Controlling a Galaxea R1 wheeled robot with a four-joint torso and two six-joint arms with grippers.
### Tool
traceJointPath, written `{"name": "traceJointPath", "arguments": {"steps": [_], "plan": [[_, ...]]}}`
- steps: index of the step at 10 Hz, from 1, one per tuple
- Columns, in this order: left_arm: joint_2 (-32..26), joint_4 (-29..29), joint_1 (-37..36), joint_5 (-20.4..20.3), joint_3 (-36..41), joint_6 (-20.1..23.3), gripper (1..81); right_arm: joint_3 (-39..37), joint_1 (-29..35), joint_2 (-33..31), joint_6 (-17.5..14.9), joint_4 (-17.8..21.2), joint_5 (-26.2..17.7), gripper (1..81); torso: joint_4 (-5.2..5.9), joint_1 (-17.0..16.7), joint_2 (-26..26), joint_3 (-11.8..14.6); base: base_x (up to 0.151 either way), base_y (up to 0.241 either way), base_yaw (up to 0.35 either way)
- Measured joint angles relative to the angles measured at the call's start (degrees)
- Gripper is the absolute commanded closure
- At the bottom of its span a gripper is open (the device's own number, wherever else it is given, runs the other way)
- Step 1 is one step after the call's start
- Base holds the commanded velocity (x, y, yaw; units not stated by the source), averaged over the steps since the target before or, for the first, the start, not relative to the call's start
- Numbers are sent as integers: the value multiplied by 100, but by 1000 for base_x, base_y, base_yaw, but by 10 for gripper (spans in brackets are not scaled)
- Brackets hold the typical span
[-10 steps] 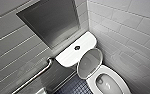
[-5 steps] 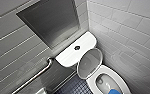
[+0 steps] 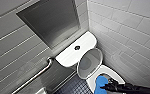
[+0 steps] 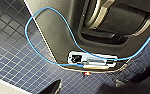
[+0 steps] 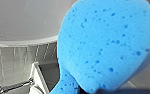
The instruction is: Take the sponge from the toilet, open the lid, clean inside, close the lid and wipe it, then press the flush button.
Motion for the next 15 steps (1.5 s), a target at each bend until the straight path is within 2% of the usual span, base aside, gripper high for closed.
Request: {"name": "traceJointPath", "arguments": {"steps": [6,9,12,15], "plan": [[-18,-4,-2,0,0,0,10,-2342,315,1740,401,0,-458,811,0,0,2,0,0,0,0],[-32,-9,-2,0,0,0,10,-3266,232,2354,601,21,-390,811,0,0,0,0,0,0,0],[-33,-6,-2,0,0,0,10,-3688,-55,2525,647,43,245,811,0,0,0,2,0,0,0],[-32,-6,-2,2,0,0,10,-3305,-119,2277,655,-101,396,811,0,0,0,5,0,0,0]]}}
